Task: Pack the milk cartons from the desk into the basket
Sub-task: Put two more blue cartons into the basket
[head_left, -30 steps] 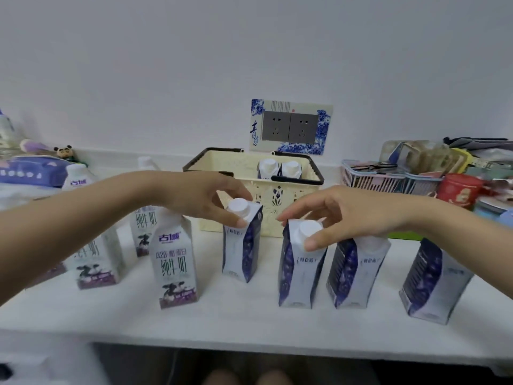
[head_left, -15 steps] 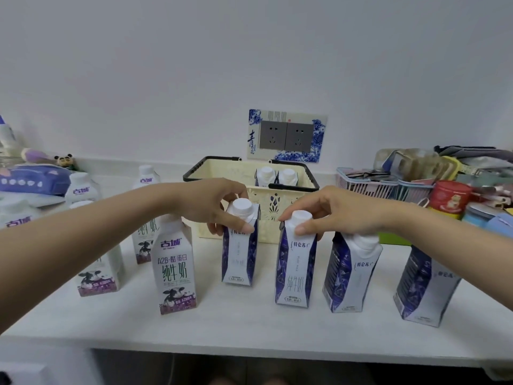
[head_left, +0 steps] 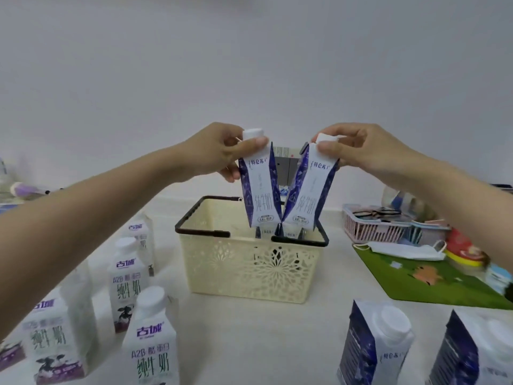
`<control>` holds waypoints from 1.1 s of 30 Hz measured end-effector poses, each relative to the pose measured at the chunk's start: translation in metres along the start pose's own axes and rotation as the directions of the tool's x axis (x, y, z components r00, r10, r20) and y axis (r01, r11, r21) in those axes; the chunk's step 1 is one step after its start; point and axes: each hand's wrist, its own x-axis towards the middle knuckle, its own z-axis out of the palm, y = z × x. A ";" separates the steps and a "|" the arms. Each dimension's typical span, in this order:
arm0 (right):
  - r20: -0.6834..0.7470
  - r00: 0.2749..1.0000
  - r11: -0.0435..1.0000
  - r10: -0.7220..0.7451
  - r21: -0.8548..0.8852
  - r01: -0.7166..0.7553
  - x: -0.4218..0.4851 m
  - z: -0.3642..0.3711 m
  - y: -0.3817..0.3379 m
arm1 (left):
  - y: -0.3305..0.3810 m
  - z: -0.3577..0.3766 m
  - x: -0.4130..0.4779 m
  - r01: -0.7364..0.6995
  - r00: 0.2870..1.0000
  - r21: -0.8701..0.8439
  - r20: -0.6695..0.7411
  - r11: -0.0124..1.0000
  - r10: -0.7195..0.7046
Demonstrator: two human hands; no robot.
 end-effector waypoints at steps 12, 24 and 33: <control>0.199 0.974 0.991 0.110 -0.094 -0.093 0.024 0.048 0.089 | -0.081 0.051 0.036 0.218 0.946 0.103 0.221 0.970 -0.236; 0.191 0.971 0.928 0.146 -0.368 -0.067 0.020 0.069 0.118 | -0.105 0.079 0.031 0.307 0.891 0.145 0.302 0.941 -0.337; 0.225 0.956 0.914 0.188 -0.396 -0.086 0.017 0.068 0.111 | -0.111 0.084 0.024 0.298 0.916 0.182 0.222 0.937 -0.334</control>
